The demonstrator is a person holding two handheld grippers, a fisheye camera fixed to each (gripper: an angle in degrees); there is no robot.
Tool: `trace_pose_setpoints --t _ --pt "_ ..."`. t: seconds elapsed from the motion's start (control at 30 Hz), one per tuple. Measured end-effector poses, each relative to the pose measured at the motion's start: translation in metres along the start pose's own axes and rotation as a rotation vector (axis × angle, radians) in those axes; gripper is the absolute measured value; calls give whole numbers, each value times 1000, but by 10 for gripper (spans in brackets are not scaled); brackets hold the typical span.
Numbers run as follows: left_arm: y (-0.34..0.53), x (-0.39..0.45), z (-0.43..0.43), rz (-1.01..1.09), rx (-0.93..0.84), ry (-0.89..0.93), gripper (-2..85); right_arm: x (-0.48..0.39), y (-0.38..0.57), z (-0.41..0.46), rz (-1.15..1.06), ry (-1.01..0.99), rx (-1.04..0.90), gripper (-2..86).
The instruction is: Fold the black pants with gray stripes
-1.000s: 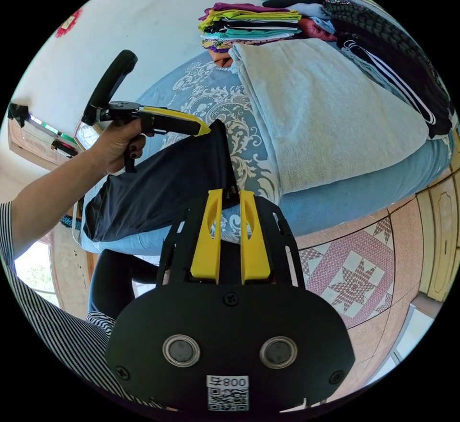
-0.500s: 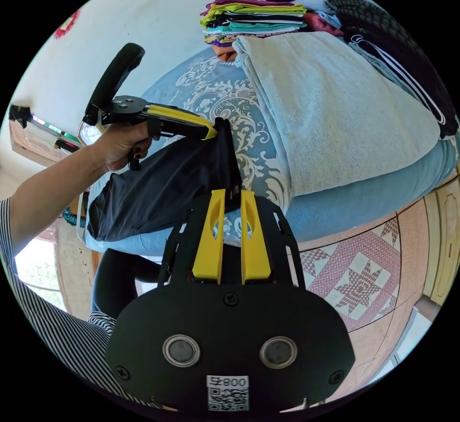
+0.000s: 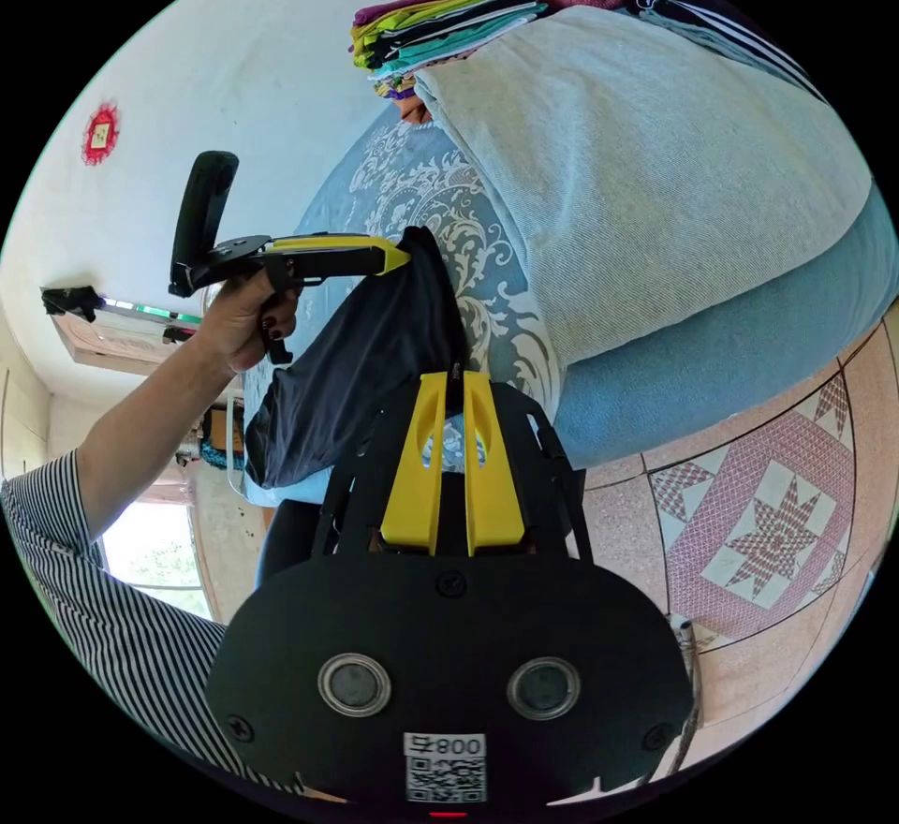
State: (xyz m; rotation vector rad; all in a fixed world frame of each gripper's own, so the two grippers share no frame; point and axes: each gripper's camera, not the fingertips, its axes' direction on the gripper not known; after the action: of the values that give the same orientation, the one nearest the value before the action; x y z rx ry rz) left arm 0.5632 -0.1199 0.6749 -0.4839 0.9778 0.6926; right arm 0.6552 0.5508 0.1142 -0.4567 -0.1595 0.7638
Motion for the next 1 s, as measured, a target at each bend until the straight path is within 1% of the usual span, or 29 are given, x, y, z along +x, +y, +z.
trace_pose_setpoints --t 0.23,0.47,0.73,1.0 --pt "14 43 -54 19 15 -31 21 -22 6 -17 3 -68 42 29" --pt "43 89 -125 30 65 -60 22 -59 16 -34 -33 -115 82 30" --pt "96 129 -219 7 162 -81 20 -134 24 -47 -127 -148 123 31" --pt "184 155 -333 -26 281 -94 18 -229 29 -41 -258 -204 129 31"
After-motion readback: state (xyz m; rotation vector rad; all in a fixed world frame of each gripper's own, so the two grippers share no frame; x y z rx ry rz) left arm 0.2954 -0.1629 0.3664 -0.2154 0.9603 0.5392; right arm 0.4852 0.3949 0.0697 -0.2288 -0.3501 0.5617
